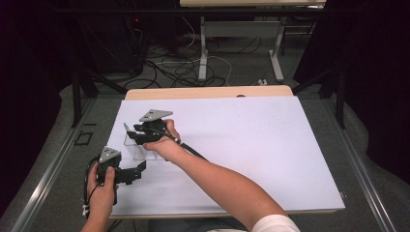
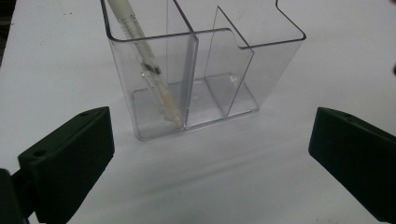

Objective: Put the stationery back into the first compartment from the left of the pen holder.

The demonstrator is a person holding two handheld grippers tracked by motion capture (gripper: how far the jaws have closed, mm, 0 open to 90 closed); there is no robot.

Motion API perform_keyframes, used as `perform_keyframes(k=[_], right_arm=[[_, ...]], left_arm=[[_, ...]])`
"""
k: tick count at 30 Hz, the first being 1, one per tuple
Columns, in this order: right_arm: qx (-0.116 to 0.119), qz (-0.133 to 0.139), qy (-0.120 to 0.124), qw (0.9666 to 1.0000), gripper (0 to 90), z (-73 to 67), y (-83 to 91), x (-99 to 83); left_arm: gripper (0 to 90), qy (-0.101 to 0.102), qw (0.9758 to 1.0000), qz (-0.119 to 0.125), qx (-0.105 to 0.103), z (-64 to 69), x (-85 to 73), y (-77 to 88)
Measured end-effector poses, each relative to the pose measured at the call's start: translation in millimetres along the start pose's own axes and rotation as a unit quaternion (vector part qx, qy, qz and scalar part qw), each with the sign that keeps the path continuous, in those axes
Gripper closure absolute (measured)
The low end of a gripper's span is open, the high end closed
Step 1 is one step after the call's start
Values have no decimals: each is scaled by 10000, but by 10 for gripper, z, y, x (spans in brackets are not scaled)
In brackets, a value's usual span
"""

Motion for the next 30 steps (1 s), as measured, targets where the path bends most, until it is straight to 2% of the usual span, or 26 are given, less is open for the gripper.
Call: perform_keyframes(k=[4,7,11,14,16,18,19,20,22,26,27,28,30], right_arm=[[20,40,-92,9999,563,23,164,-4],[34,45,5,10000,495,45,272,-18],[-85,113,80,9999,475,84,452,-73],[-136,190,178,9996,348,135,572,-145],[-176,47,236,9996,314,175,669,-190],[-152,-66,197,9997,282,210,773,-240],[-223,-54,152,9996,215,234,820,-267],[-329,-29,104,9994,185,257,876,-295],[-387,-6,27,9992,214,301,1006,-345],[-653,-5,343,9973,190,394,1282,-470],[-693,-2,386,9968,187,418,1350,-508],[-688,-119,400,9968,181,439,1432,-549],[-721,-113,385,9966,159,482,1569,-641]], left_arm=[[4,10,10000,-24,17,5,-2,-2],[4,-1,10000,-26,30,14,-4,-4],[4,-15,10000,-38,32,20,-6,-11],[4,-14,10000,-46,31,22,-8,-14],[4,-15,10000,-52,40,25,-8,-16],[4,-9,10000,-67,34,28,-8,-17],[4,-19,10000,-71,31,28,-8,-19],[4,-18,10000,-56,34,29,-9,-22],[4,-34,10000,-60,30,31,-9,-21],[4,-6,10000,-53,24,31,-7,-24],[4,2,10000,-48,26,30,-7,-25],[4,5,10000,-51,25,29,-7,-24],[4,24,10000,-51,36,27,-6,-23]])
Point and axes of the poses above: each handheld gripper's, and its own axes: y roughly backward along the jaws, x roughly out of its top, z roughly to its right, the point moved 2 cm from there along -y, roughly forward along the jaws, and after that the axes turned 7 degrees about y, right-handed, at the moved point
